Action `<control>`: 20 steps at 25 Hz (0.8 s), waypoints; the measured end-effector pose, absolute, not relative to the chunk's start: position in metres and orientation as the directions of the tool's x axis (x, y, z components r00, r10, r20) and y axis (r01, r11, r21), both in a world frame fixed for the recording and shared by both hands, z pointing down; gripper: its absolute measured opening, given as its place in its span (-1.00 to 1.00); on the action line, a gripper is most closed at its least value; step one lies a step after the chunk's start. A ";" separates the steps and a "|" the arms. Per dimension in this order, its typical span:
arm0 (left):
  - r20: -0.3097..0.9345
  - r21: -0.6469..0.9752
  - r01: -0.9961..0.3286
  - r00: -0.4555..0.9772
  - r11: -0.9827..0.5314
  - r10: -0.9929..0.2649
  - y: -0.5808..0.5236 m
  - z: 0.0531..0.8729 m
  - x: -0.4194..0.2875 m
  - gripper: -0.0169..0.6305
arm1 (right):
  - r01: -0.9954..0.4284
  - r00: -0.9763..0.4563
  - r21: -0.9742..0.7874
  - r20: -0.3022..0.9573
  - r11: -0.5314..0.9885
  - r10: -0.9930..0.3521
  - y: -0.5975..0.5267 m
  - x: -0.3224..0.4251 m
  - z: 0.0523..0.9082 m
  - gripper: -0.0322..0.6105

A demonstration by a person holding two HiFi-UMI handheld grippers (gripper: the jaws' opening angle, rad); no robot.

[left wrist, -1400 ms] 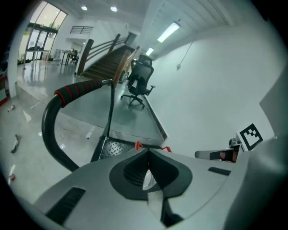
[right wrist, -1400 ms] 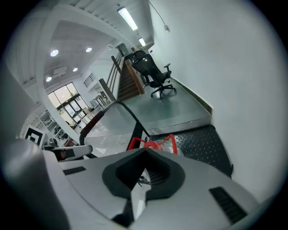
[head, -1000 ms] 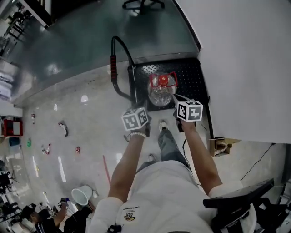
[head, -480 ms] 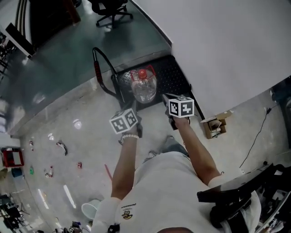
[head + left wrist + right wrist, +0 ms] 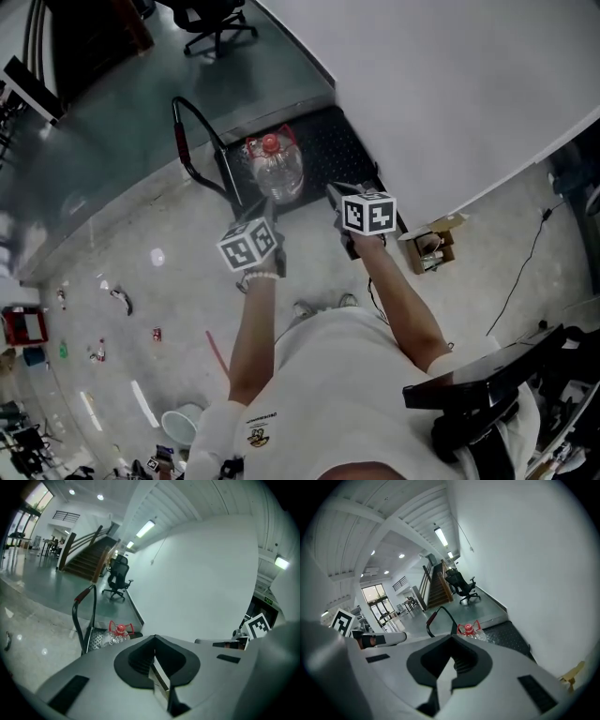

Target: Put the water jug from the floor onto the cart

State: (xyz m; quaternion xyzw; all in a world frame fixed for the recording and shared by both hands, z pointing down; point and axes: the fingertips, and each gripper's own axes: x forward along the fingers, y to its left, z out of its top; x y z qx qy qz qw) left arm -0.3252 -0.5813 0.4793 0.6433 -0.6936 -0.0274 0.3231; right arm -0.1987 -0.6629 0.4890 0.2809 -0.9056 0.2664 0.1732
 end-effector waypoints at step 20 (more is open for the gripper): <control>0.449 0.469 -0.854 0.011 0.225 -0.894 -0.554 0.487 -0.319 -0.93 | -0.526 -0.828 -0.405 0.444 0.748 -0.342 -0.630 -0.218 0.482 -0.85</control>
